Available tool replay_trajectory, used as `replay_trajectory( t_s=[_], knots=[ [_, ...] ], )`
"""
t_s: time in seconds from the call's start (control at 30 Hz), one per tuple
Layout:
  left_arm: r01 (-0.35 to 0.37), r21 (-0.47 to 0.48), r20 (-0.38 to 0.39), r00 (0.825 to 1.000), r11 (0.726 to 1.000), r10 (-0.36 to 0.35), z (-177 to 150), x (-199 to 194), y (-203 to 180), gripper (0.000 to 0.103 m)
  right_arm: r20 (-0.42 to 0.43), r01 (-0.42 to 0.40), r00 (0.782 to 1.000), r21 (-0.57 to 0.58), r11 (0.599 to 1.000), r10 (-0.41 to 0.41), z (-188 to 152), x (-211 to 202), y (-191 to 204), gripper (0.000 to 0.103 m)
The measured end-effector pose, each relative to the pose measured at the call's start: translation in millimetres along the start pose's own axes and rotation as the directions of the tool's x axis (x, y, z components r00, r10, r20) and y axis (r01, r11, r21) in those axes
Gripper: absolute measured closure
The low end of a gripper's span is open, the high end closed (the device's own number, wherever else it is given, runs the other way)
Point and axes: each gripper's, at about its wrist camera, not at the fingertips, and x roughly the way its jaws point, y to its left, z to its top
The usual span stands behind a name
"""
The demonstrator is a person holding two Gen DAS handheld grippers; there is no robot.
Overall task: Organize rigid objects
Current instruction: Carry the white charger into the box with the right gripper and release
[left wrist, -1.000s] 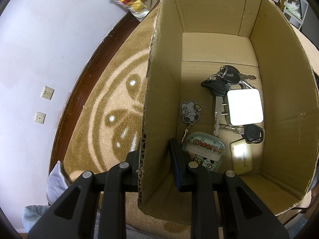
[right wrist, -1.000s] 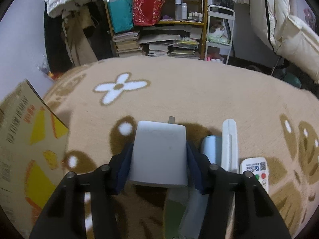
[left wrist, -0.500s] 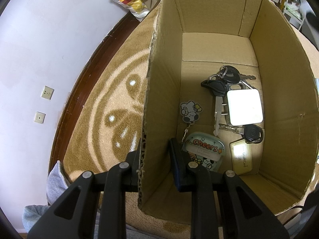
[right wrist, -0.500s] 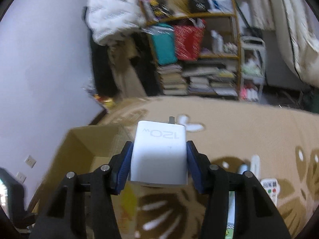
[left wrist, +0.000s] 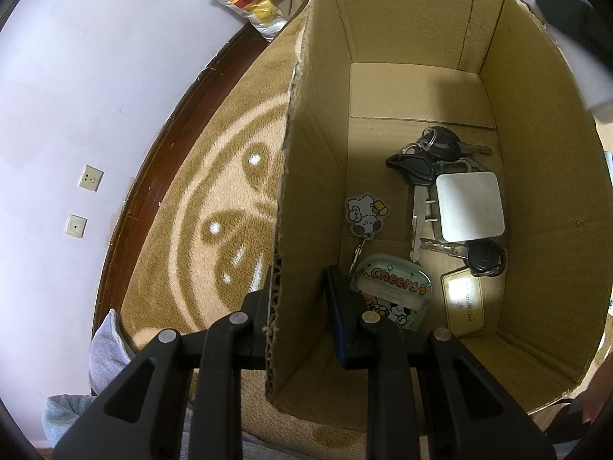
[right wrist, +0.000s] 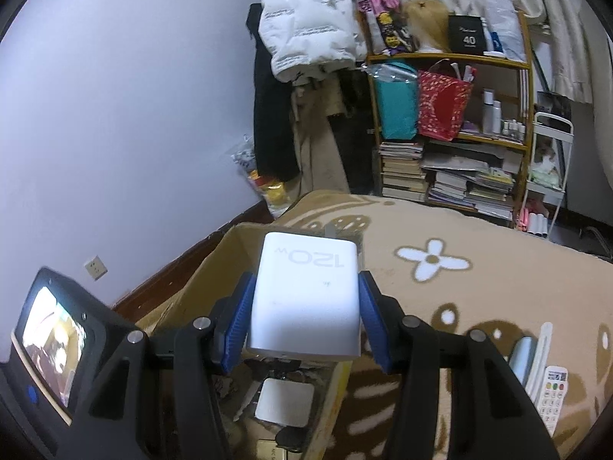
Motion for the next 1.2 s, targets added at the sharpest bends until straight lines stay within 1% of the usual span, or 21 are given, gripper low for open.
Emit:
replay_trajectory(
  t_s=[0.13, 0.4, 0.53, 0.63, 0.77, 0.97, 1.03, 1.13, 1.2],
  knots=[
    [0.008, -0.015, 0.017, 1.000, 1.000, -0.008, 1, -5, 4, 0.081, -0.014, -0.015, 1.000, -0.008, 1.000, 0.014, -6, 4, 1, 0.047],
    [0.004, -0.011, 0.016, 1.000, 1.000, -0.003, 1, -6, 3, 0.081, -0.039, -0.040, 0.998, -0.015, 0.999, 0.040, -10, 10, 0, 0.047],
    [0.009, -0.013, 0.018, 1.000, 1.000, -0.008, 0, -7, 3, 0.081, -0.059, -0.019, 0.998, -0.076, 0.997, 0.015, -15, 13, 7, 0.047],
    [0.006, -0.011, 0.016, 1.000, 1.000, -0.005, 1, -6, 3, 0.081, -0.077, -0.011, 0.997, -0.101, 0.995, 0.004, -20, 16, 13, 0.047],
    [0.005, -0.008, 0.017, 1.000, 1.000, -0.005, 1, -5, 2, 0.081, -0.077, 0.011, 0.997, -0.140, 0.990, -0.022, -21, 16, 17, 0.047],
    [-0.018, 0.013, 0.023, 1.000, 1.000, 0.018, 1, -6, -2, 0.081, -0.074, 0.010, 0.997, -0.136, 0.991, -0.021, -22, 15, 16, 0.046],
    [-0.014, 0.008, 0.023, 1.000, 1.000, 0.014, 1, -6, -2, 0.081, -0.070, 0.013, 0.997, -0.140, 0.990, -0.023, -21, 14, 16, 0.047],
    [0.002, -0.004, 0.017, 1.000, 1.000, -0.002, 2, -5, 0, 0.081, -0.048, 0.004, 0.999, -0.112, 0.994, -0.009, -18, 9, 13, 0.046],
    [-0.010, -0.002, 0.020, 1.000, 1.000, 0.010, 2, -6, 1, 0.081, -0.041, 0.010, 0.999, -0.106, 0.994, -0.015, -20, 7, 11, 0.046]
  ],
)
